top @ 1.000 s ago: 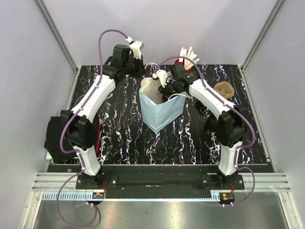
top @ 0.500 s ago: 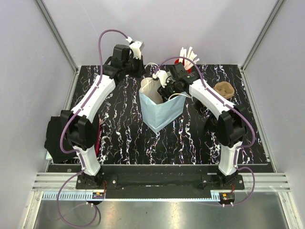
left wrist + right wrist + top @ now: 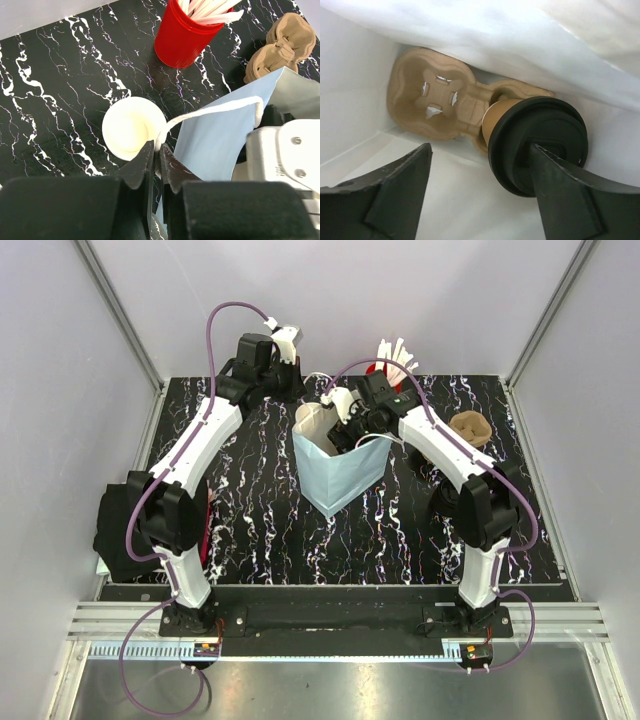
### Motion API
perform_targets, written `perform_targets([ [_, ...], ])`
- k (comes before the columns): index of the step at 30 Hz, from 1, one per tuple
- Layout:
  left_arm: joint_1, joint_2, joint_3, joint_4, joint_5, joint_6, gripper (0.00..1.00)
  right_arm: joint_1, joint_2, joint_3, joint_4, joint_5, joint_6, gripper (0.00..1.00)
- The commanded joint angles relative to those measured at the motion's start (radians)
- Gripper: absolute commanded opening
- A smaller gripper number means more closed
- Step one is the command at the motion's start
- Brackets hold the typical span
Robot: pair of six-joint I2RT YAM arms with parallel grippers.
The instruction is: Pack the takeout coffee
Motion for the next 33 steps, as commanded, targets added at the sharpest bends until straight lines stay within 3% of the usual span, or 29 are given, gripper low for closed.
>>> perform_targets([
  [1,0.003,0.007,0.046,0.037,0.017,-0.001,0.11,0.01,-0.09,0.024,-0.022,-0.025,0.002,0.86],
  [16,0.003,0.001,0.05,0.035,0.041,0.002,0.2,0.01,-0.225,0.11,-0.085,-0.045,0.003,0.96],
  [23,0.003,-0.01,0.053,0.042,0.093,0.008,0.33,0.01,-0.293,0.125,-0.085,-0.018,0.002,0.98],
  [31,0.003,-0.042,0.05,0.045,0.116,0.016,0.59,0.01,-0.339,0.122,-0.085,-0.025,0.01,1.0],
  [33,0.001,-0.046,0.052,0.045,0.116,0.018,0.61,0.01,-0.35,0.124,-0.085,-0.03,0.016,1.0],
])
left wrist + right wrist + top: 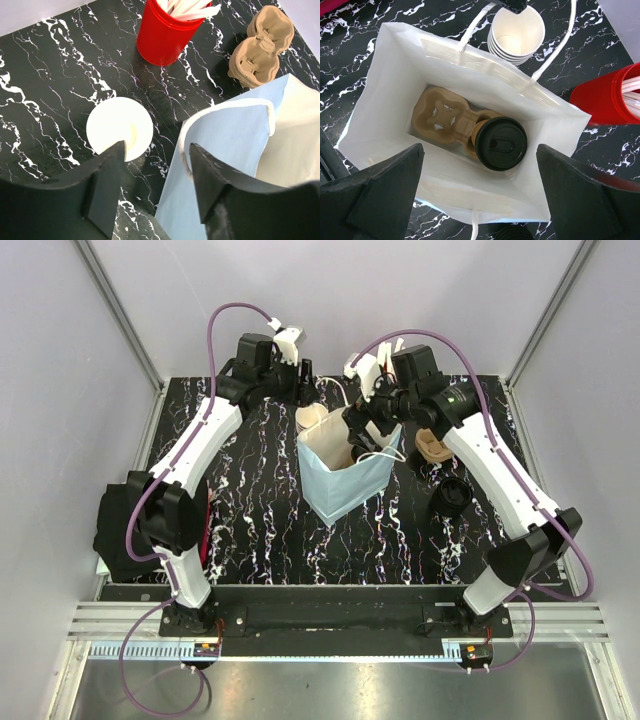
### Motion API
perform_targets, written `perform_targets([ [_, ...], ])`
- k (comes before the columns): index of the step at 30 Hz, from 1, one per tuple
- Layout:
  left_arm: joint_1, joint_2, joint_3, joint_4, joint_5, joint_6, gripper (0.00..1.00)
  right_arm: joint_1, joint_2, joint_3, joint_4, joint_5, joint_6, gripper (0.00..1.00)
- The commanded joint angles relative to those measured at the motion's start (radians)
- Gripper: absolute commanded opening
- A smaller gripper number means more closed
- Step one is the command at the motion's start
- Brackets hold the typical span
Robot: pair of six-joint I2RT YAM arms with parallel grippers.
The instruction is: Pack the takeout coffee
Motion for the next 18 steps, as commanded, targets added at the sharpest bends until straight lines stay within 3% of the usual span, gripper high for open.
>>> perform_targets([
  [1,0.003,-0.053,0.05,0.043,0.033,0.008,0.64,0.012,-0.055,0.037,-0.003,-0.011,0.018,1.0],
  [16,0.001,-0.125,0.056,0.04,0.07,0.026,0.99,0.01,-0.1,0.056,-0.008,-0.053,0.049,1.0],
  [18,0.001,-0.141,0.058,0.037,0.074,0.032,0.99,0.012,-0.109,0.063,-0.005,-0.048,0.049,1.0],
])
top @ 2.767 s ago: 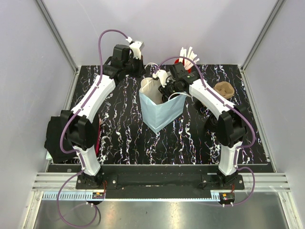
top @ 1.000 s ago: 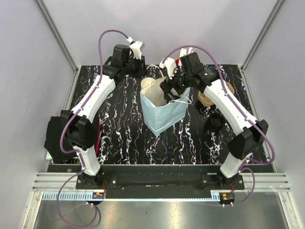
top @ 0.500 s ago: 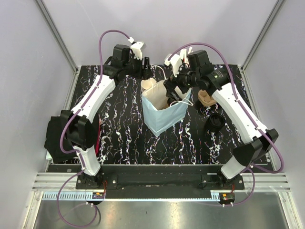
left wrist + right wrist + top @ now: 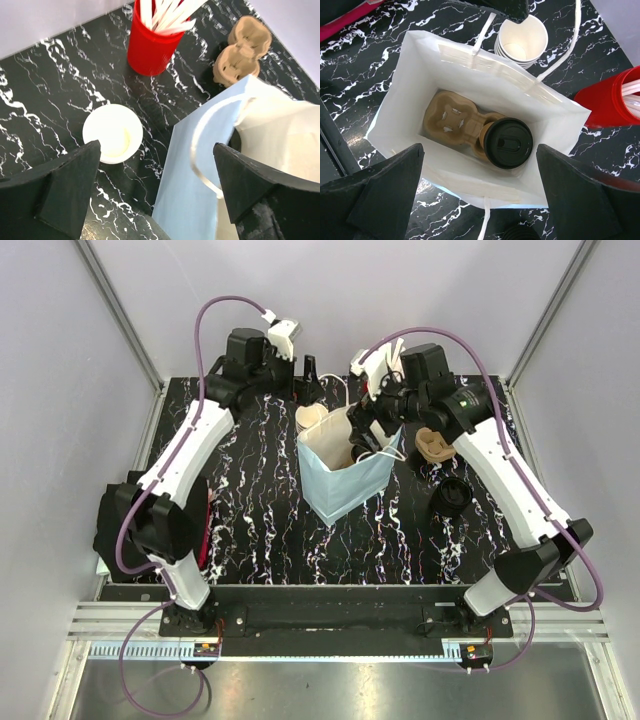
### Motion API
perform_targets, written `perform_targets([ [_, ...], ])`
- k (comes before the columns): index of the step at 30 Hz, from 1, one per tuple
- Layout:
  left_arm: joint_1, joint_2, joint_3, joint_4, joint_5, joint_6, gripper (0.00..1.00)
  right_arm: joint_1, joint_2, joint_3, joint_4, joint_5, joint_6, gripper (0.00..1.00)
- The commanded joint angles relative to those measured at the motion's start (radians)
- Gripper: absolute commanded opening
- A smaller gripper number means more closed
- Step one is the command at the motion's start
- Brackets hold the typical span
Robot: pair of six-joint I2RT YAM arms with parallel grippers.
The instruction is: Pack the takeout coffee
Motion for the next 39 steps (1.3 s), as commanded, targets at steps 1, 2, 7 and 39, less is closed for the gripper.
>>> perform_targets([
  [1,0.001,-0.089,0.059,0.036,0.037,0.022,0.99,0.01,-0.068,0.059,0.011,-0.007,0.019,0.99],
  [2,0.003,-0.095,0.061,0.036,0.04,0.022,0.99,0.01,-0.072,0.059,0.013,0.002,0.019,1.0],
  [7,0.001,-0.145,0.068,0.025,0.045,0.047,0.99,0.01,-0.096,0.059,0.051,0.121,0.027,1.0],
  [39,0.124,-0.181,-0.039,-0.064,-0.041,0.202,0.99,-0.343,0.024,-0.093,0.441,0.522,0.246,0.93],
])
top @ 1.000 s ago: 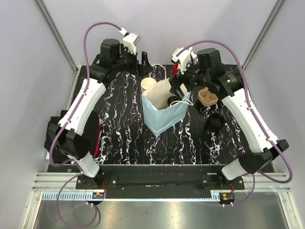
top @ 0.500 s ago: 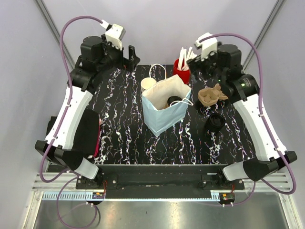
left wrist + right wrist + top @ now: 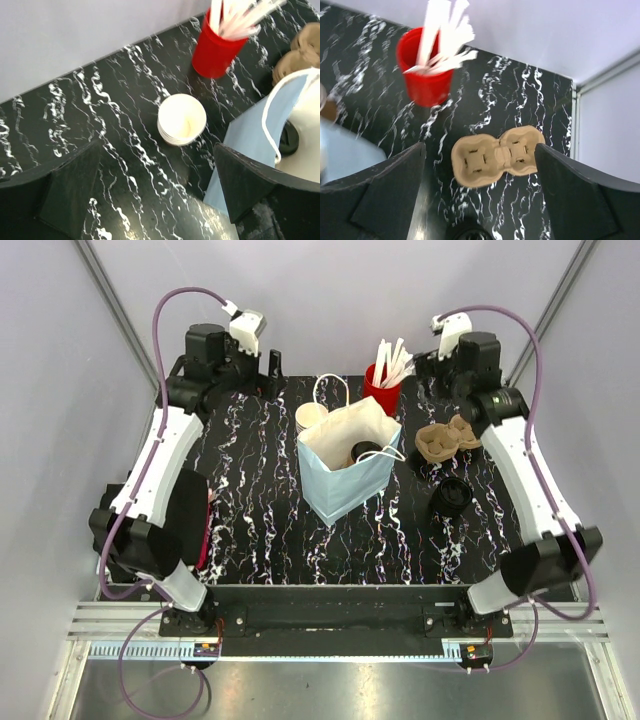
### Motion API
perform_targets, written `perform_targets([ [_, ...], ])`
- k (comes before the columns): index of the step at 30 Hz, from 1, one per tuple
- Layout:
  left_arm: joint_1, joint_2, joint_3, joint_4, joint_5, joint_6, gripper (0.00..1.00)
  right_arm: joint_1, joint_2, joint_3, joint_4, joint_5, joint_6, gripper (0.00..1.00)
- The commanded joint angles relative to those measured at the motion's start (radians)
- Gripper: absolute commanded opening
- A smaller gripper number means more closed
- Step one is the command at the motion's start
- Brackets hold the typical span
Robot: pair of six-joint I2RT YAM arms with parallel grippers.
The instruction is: Pack the takeout coffee
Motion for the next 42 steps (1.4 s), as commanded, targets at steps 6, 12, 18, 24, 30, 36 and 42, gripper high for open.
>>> perform_targets([
  [6,0.019,-0.083,-0.08,-0.044,0.119,0.097,0.99,-0.12,0.319,0.232,0.085,-0.085,0.193,0.77],
  [12,0.045,-0.161,-0.201,-0.064,0.136,0.158,0.99,-0.191,0.491,0.39,0.082,-0.23,0.351,0.54],
  [18,0.082,-0.221,-0.285,-0.061,0.15,0.175,0.99,-0.2,0.61,0.524,0.069,-0.323,0.391,0.53],
  [24,0.085,-0.239,-0.296,-0.059,0.16,0.164,0.99,-0.2,0.697,0.639,0.023,-0.369,0.419,0.51],
  [30,0.085,-0.262,-0.316,-0.049,0.174,0.144,0.99,-0.201,0.68,0.572,0.027,-0.47,0.431,0.47],
  [36,0.084,-0.27,-0.341,-0.036,0.17,0.141,0.99,-0.2,0.619,0.435,0.075,-0.516,0.428,0.51],
  [42,0.085,-0.267,-0.35,-0.026,0.182,0.129,0.99,-0.197,0.596,0.377,0.11,-0.541,0.437,0.53],
])
